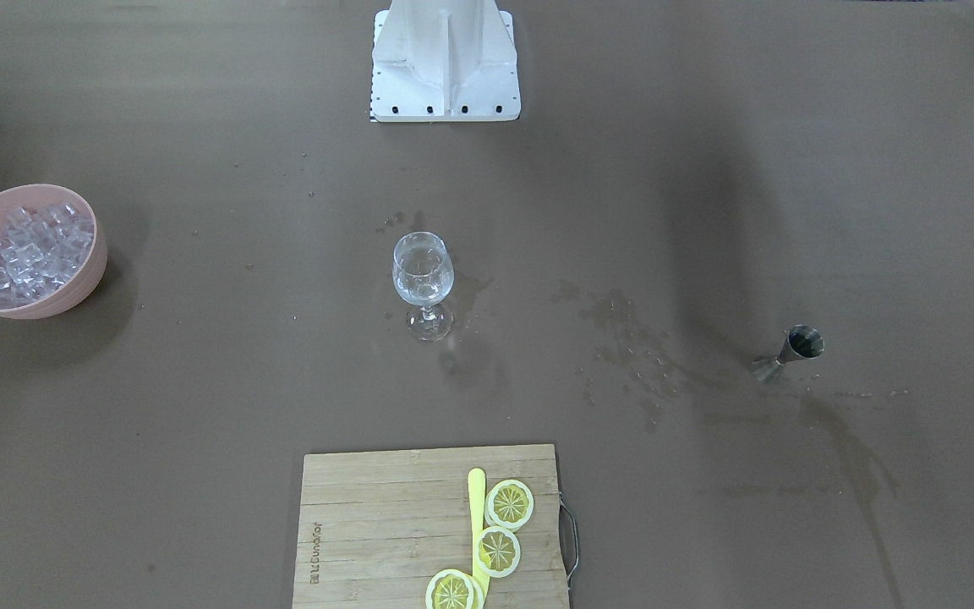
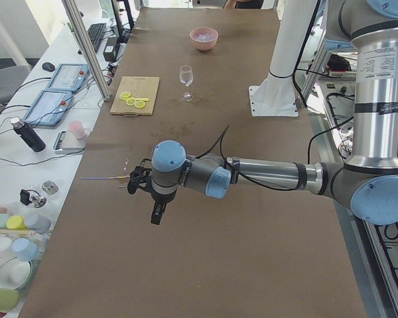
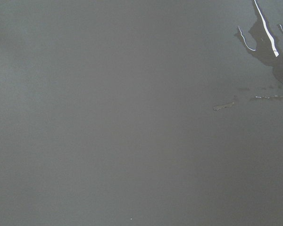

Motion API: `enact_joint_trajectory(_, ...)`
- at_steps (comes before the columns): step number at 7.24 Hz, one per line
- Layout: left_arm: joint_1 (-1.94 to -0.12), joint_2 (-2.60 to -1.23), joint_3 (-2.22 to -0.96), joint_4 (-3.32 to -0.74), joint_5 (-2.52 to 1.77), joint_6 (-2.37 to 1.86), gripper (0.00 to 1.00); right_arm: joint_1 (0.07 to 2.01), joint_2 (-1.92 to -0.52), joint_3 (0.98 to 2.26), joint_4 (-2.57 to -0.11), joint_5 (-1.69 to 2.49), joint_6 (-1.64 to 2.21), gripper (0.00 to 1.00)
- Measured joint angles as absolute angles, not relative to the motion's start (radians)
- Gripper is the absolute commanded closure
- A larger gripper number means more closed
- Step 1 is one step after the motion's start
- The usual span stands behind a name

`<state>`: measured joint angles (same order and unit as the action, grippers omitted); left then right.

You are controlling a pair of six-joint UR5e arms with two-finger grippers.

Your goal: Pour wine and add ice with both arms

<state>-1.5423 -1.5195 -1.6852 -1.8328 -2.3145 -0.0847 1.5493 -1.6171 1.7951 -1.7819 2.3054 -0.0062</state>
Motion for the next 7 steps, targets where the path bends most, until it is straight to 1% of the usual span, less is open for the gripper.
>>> enact_joint_trajectory(7, -1.535, -1.518, -1.728, -1.838, -2.316, -0.098, 0.02, 1.549, -1.619, 1.795, -1.782, 2.313, -0.006, 0.00)
